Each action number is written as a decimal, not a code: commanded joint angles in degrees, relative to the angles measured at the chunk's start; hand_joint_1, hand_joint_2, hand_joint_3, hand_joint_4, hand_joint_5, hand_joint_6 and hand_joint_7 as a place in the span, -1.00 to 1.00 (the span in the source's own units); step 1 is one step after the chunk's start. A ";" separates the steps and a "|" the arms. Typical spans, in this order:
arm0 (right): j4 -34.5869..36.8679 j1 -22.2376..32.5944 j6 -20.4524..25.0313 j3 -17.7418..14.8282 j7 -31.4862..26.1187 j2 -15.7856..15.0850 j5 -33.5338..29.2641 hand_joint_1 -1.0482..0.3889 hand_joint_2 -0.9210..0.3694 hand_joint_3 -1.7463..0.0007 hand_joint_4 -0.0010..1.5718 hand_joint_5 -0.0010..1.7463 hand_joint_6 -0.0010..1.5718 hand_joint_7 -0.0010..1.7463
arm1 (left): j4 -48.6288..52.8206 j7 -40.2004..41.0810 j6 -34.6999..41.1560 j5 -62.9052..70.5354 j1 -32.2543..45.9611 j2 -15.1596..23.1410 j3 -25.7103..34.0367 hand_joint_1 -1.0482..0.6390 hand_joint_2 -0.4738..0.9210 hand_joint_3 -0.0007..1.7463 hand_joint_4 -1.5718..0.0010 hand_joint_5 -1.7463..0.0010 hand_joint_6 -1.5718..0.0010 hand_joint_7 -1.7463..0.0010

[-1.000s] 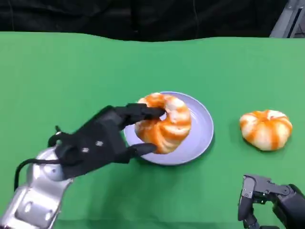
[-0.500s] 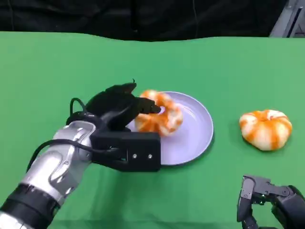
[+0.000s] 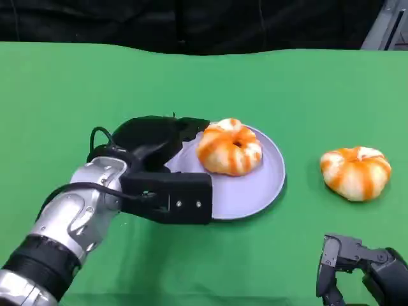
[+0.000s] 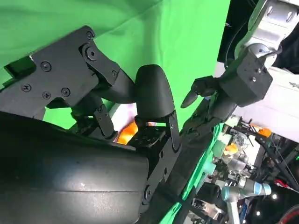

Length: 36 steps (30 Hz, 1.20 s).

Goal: Grasp the bread from the table and place it into the plate.

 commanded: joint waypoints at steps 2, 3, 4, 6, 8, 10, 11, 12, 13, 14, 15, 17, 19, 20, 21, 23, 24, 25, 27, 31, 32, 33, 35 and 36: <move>-0.41 0.32 -0.25 0.02 -0.66 -0.10 -0.87 0.24 -0.34 -0.52 0.03 1.00 -0.11 0.90 | -5.24 -4.49 1.57 -13.40 4.58 -2.01 8.19 -0.85 1.00 -0.39 0.69 0.97 0.58 0.95; -0.49 0.37 -0.21 0.00 -0.74 -0.04 -0.97 0.24 -0.34 -0.52 0.03 1.00 -0.11 0.91 | -7.31 -5.46 2.46 -16.64 6.17 -2.65 10.11 -0.68 1.00 -0.54 0.56 0.94 0.47 0.93; -0.56 0.41 -0.15 -0.03 -0.80 0.02 -1.04 0.25 -0.34 -0.52 0.03 1.00 -0.11 0.91 | -9.06 -6.37 3.24 -19.27 7.43 -3.11 11.55 -0.50 1.00 -0.69 0.41 0.92 0.35 0.93; -0.89 0.59 0.19 -0.03 -0.90 0.12 -1.11 0.26 -0.34 -0.53 0.03 1.00 -0.11 0.91 | -12.96 -9.28 4.97 -26.20 10.43 -4.09 15.00 -0.28 1.00 -0.81 0.24 0.89 0.22 0.93; -0.75 0.53 0.02 0.00 -1.06 0.27 -1.02 0.27 -0.34 -0.54 0.02 1.00 -0.11 0.90 | -18.66 -13.60 7.22 -34.06 14.54 -3.91 18.48 0.08 1.00 -0.79 -0.02 0.82 0.05 0.90; -0.56 0.47 -0.09 -0.04 -1.28 0.35 -1.13 0.27 -0.34 -0.54 0.02 1.00 -0.11 0.91 | -23.01 -16.83 9.25 -39.24 17.37 -3.30 20.48 0.26 1.00 -0.59 -0.19 0.77 -0.07 0.87; -0.46 0.40 -0.01 -0.02 -1.18 0.31 -0.99 0.27 -0.34 -0.54 0.02 1.00 -0.11 0.91 | -25.55 -18.14 10.68 -41.93 19.06 -3.02 21.65 0.28 1.00 -0.56 -0.22 0.76 -0.10 0.87; -0.40 0.34 0.05 0.00 -1.08 0.26 -0.86 0.27 -0.34 -0.54 0.02 1.00 -0.11 0.91 | -27.38 -18.95 11.87 -43.67 20.19 -2.80 22.40 0.30 0.96 -0.41 -0.31 0.68 -0.21 0.85; -0.36 0.30 0.09 0.02 -1.01 0.23 -0.76 0.27 -0.34 -0.55 0.02 1.00 -0.11 0.91 | -28.67 -19.42 12.80 -44.77 20.93 -2.64 22.87 0.31 0.85 -0.19 -0.32 0.54 -0.29 0.86; -0.33 0.28 0.11 0.04 -0.98 0.21 -0.72 0.27 -0.34 -0.55 0.02 1.00 -0.11 0.91 | -29.52 -19.68 13.50 -45.41 21.35 -2.52 23.11 0.31 0.81 -0.11 -0.31 0.48 -0.32 0.87; 0.01 0.01 -0.15 -0.09 -1.05 0.16 -0.79 0.27 -0.34 -0.55 0.02 1.00 -0.11 0.91 | -32.69 -22.07 15.89 -49.43 24.64 -1.02 25.36 0.31 0.78 -0.06 -0.30 0.44 -0.34 0.88; 0.73 -0.54 -0.62 -0.34 -1.13 0.03 -0.94 0.28 -0.34 -0.54 0.02 1.00 -0.12 0.91 | -38.89 -26.27 19.26 -56.08 31.24 2.15 29.47 0.18 0.66 0.18 -0.10 -0.49 -0.33 0.21; 1.21 -0.90 -0.77 -0.50 -1.02 -0.22 -1.00 0.28 -0.34 -0.54 0.02 1.00 -0.12 0.91 | -44.76 -27.96 22.76 -61.36 36.84 3.90 32.67 0.15 0.56 0.33 -0.01 -0.83 -0.08 -0.40; 1.42 -1.05 -0.81 -0.62 -1.01 -0.36 -1.15 0.29 -0.33 -0.54 0.02 1.00 -0.12 0.91 | -47.36 -27.93 24.86 -63.88 39.13 4.20 33.95 0.17 0.56 0.38 -0.03 -0.93 0.01 -0.67; 1.92 -1.31 -1.16 -0.69 -0.89 -0.44 -1.02 0.29 -0.33 -0.54 0.02 1.00 -0.12 0.92 | -49.79 -27.98 26.71 -66.42 41.73 4.53 35.33 0.18 0.57 0.39 -0.04 -0.96 0.04 -0.77; 2.64 -1.67 -1.46 -0.77 -0.66 -0.54 -0.64 0.30 -0.32 -0.54 0.02 1.00 -0.12 0.92 | -52.56 -28.13 28.39 -69.32 45.36 5.10 37.05 0.24 0.60 0.43 -0.07 -0.99 0.13 -0.95; 2.88 -1.79 -1.47 -0.80 -0.56 -0.57 -0.47 0.30 -0.32 -0.54 0.02 1.00 -0.12 0.92 | -53.31 -28.22 28.62 -70.12 46.63 5.34 37.57 0.25 0.61 0.44 -0.09 -1.00 0.14 -0.97; 3.02 -1.85 -1.45 -0.83 -0.52 -0.59 -0.40 0.29 -0.32 -0.54 0.02 1.00 -0.12 0.91 | -53.73 -28.17 28.74 -70.62 47.31 5.55 37.80 0.26 0.62 0.45 -0.10 -1.00 0.14 -0.99; 3.27 -1.94 -1.22 -1.03 -0.62 -0.74 -0.63 0.29 -0.32 -0.53 0.03 1.00 -0.11 0.91 | -53.84 -28.68 28.49 -72.47 50.26 5.06 38.82 0.29 0.61 0.51 -0.16 -1.00 0.09 -1.00; 3.57 -1.95 -1.25 -1.27 -0.44 -1.20 -0.48 0.30 -0.32 -0.52 0.03 1.00 -0.10 0.90 | -51.63 -30.81 26.20 -74.78 54.05 3.81 39.77 0.32 0.64 0.57 -0.19 -1.00 0.07 -1.00; 3.79 -1.96 -1.38 -1.34 -0.30 -1.34 -0.10 0.31 -0.33 -0.51 0.03 1.00 -0.10 0.89 | -50.18 -31.53 25.52 -75.28 54.97 3.22 39.93 0.33 0.66 0.57 -0.20 -1.00 0.07 -1.00; 3.94 -1.96 -1.46 -1.38 -0.18 -1.49 0.18 0.32 -0.33 -0.50 0.04 1.00 -0.10 0.89 | -48.68 -32.27 24.56 -75.28 55.57 2.81 39.92 0.34 0.68 0.56 -0.22 -1.00 0.06 -1.00; 4.03 -1.90 -1.52 -1.53 -0.14 -1.78 0.30 0.31 -0.36 -0.46 0.03 1.00 -0.09 0.88 | -44.81 -34.23 21.89 -74.65 55.88 2.12 39.76 0.37 0.70 0.56 -0.23 -1.00 0.05 -1.00; 4.10 -1.92 -1.61 -1.59 -0.14 -1.87 0.34 0.30 -0.36 -0.45 0.03 1.00 -0.09 0.88 | -43.43 -34.79 20.91 -74.23 55.68 2.00 39.63 0.37 0.70 0.57 -0.23 -1.00 0.05 -1.00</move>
